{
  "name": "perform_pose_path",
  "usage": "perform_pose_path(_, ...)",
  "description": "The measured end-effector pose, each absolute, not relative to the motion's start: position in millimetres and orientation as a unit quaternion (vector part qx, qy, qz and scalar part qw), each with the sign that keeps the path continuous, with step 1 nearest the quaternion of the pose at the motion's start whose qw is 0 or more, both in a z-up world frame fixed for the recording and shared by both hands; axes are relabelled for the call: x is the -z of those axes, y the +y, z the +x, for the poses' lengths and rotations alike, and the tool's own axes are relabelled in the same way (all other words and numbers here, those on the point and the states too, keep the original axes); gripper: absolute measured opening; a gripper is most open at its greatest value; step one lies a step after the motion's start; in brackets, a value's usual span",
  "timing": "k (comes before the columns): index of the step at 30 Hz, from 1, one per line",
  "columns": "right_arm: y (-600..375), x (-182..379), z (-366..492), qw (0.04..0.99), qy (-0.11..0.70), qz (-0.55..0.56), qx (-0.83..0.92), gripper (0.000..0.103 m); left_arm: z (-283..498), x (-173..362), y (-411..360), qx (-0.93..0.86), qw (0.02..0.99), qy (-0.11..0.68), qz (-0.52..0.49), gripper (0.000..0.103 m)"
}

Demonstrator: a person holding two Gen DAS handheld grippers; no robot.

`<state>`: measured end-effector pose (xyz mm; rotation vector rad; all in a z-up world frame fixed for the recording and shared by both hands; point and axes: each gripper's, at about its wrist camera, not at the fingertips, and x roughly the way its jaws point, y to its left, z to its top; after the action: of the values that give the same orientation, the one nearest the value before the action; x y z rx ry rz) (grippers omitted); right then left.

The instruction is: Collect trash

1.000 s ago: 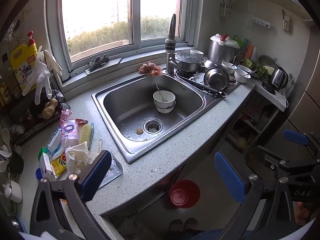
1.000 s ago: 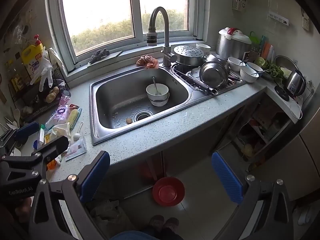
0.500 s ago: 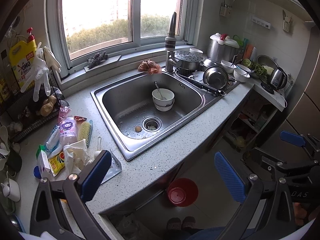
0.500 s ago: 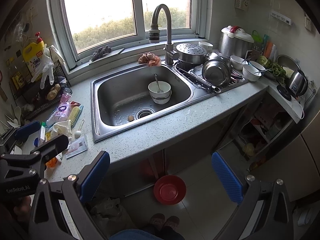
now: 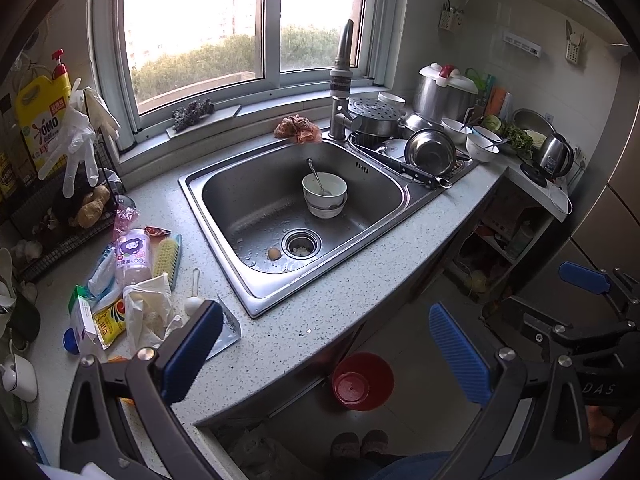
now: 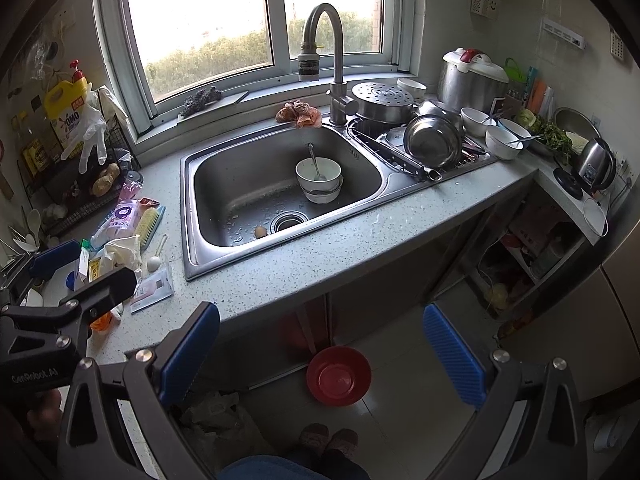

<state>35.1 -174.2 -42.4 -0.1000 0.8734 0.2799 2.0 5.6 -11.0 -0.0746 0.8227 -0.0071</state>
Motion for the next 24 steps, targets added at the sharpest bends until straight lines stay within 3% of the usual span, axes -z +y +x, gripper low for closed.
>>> perform_pose_path(24, -175.1, 43.3, 35.8, 0.892, 0.430, -0.048, -0.131, 0.103, 6.5, 15.9, 3.1, 0.014, 0.911, 0.411, -0.039, 0.103)
